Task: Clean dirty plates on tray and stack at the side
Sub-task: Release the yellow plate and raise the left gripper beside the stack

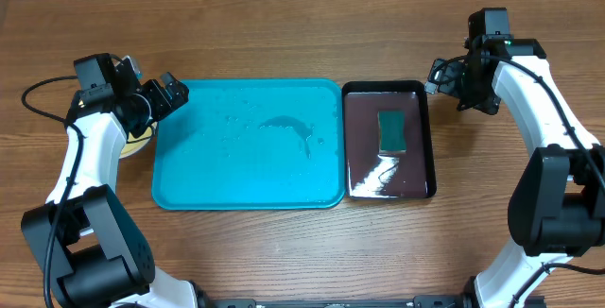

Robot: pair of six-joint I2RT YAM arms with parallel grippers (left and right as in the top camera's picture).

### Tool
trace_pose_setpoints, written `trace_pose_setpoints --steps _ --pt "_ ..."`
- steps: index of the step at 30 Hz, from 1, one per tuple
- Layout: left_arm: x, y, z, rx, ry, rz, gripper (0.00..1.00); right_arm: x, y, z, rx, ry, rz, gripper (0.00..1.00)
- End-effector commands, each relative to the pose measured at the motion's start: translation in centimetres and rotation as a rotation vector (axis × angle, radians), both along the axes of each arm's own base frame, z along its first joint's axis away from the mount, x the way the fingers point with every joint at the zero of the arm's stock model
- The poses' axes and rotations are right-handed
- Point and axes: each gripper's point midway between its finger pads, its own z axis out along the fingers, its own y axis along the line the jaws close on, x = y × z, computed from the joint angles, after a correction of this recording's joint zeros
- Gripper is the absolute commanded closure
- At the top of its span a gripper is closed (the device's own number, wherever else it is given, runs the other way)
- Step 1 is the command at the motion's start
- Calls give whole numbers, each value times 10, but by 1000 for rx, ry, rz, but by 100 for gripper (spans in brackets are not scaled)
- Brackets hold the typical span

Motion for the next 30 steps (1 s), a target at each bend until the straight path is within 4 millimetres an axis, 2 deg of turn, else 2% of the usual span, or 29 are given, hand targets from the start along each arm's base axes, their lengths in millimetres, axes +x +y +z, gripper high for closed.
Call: trace_pose_setpoints --steps 1,23,27,30 --pt "8 0 10 13 -30 -21 0 5 -2 4 -1 -17 -8 0" --pt "7 0 10 13 -29 -21 0 4 -1 4 -1 -16 -7 0" --pt "7 0 10 13 -29 -21 0 5 1 18 -2 -50 -2 0" --pt "7 0 10 13 -29 -21 0 5 8 45 -1 -116 13 0"
